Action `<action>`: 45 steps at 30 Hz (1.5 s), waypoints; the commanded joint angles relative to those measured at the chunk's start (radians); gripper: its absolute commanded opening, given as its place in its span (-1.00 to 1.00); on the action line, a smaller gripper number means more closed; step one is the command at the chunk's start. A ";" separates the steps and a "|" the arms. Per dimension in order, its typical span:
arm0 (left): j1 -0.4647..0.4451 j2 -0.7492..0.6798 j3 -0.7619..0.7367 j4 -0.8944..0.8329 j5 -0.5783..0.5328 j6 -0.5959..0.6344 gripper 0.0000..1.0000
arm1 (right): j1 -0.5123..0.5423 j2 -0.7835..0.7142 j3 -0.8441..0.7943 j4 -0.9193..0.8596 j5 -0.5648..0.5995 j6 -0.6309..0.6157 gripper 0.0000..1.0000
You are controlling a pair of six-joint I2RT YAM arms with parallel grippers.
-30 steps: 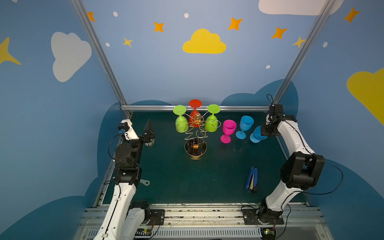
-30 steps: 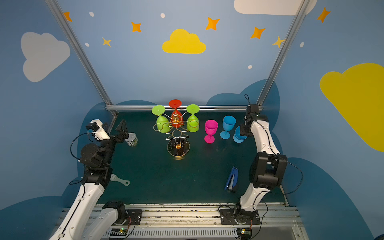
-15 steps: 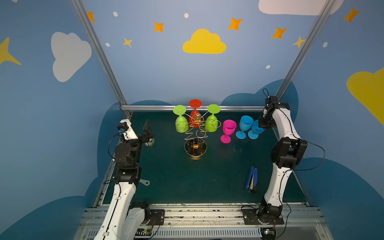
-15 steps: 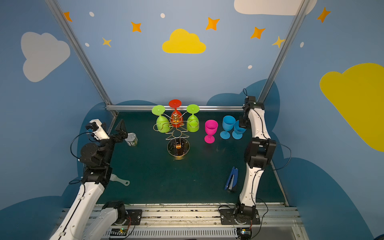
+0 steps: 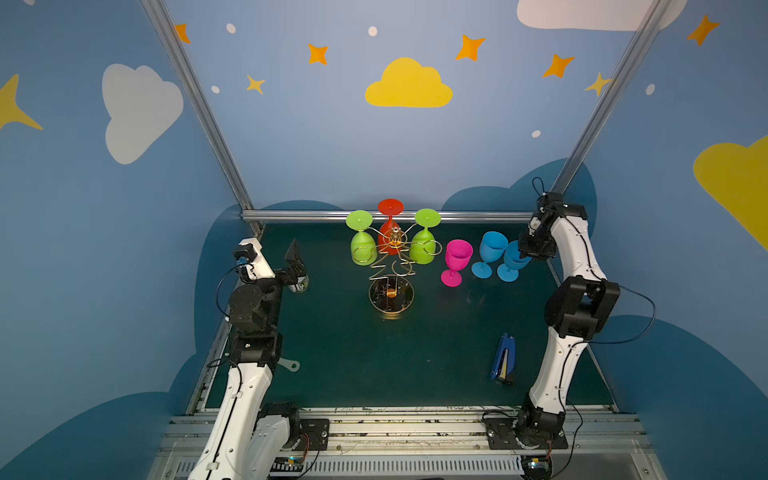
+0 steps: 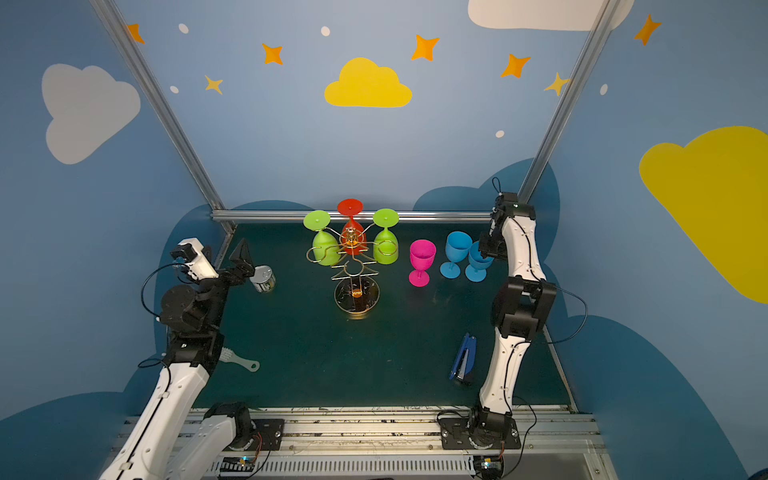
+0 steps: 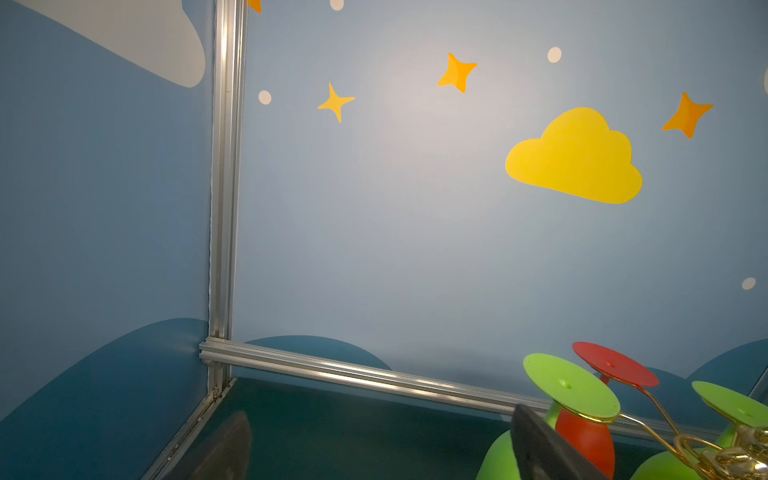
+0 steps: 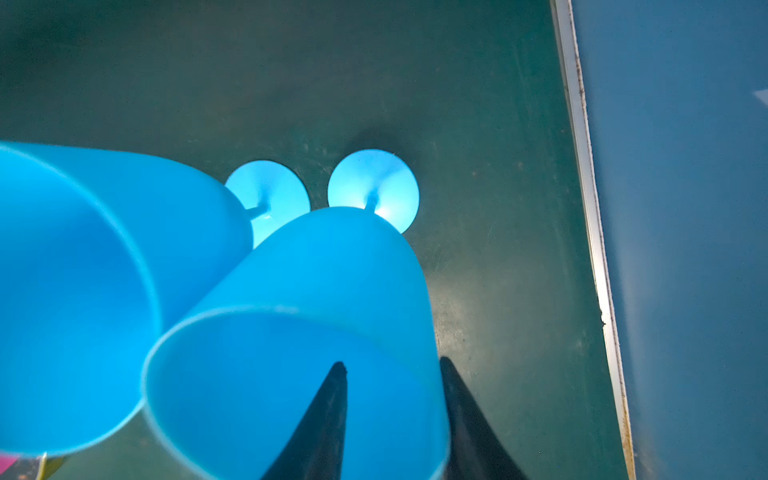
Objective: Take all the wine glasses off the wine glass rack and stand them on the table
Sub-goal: 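Open the right gripper and lift it away from the blue glass, then reach the left gripper to the hanging green glass foot while the right gripper retracts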
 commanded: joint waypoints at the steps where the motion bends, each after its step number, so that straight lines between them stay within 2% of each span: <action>1: 0.006 -0.009 -0.011 -0.006 -0.003 -0.001 0.92 | -0.028 -0.109 -0.018 0.044 -0.083 0.038 -0.20; 10: 0.009 -0.013 -0.011 -0.008 -0.006 -0.010 0.92 | -0.057 -0.236 -0.100 0.112 -0.117 0.076 -0.17; 14: 0.009 -0.004 0.002 -0.041 -0.023 -0.016 0.92 | -0.048 -0.351 -0.184 0.147 -0.236 0.105 -0.21; 18: 0.013 0.035 0.065 -0.167 -0.046 -0.034 0.91 | 0.009 -0.592 -0.464 0.321 -0.292 0.115 -0.19; 21: 0.016 0.051 0.079 -0.191 -0.012 -0.062 0.91 | 0.038 -0.819 -0.763 0.561 -0.439 0.120 -0.15; 23: 0.017 0.063 0.098 -0.210 0.025 -0.087 0.91 | 0.076 -0.978 -0.971 0.744 -0.465 0.142 -0.08; 24: 0.021 0.071 0.114 -0.232 0.052 -0.104 0.91 | 0.098 -1.063 -1.077 0.834 -0.436 0.196 -0.01; 26: 0.025 0.089 0.156 -0.296 0.113 -0.147 0.90 | 0.127 -1.187 -1.197 0.906 -0.435 0.218 0.16; 31: 0.036 0.166 0.308 -0.492 0.290 -0.271 0.84 | 0.162 -1.351 -1.305 0.893 -0.492 0.233 0.31; 35: 0.036 0.252 0.423 -0.586 0.458 -0.336 0.69 | 0.190 -1.392 -1.369 0.918 -0.521 0.268 0.37; 39: 0.036 0.410 0.569 -0.694 0.642 -0.384 0.49 | 0.228 -1.400 -1.438 1.012 -0.559 0.342 0.40; 42: 0.037 0.515 0.612 -0.633 0.798 -0.451 0.34 | 0.274 -1.401 -1.474 1.051 -0.547 0.362 0.40; 45: 0.031 0.596 0.631 -0.564 0.841 -0.528 0.27 | 0.304 -1.406 -1.485 1.035 -0.525 0.351 0.41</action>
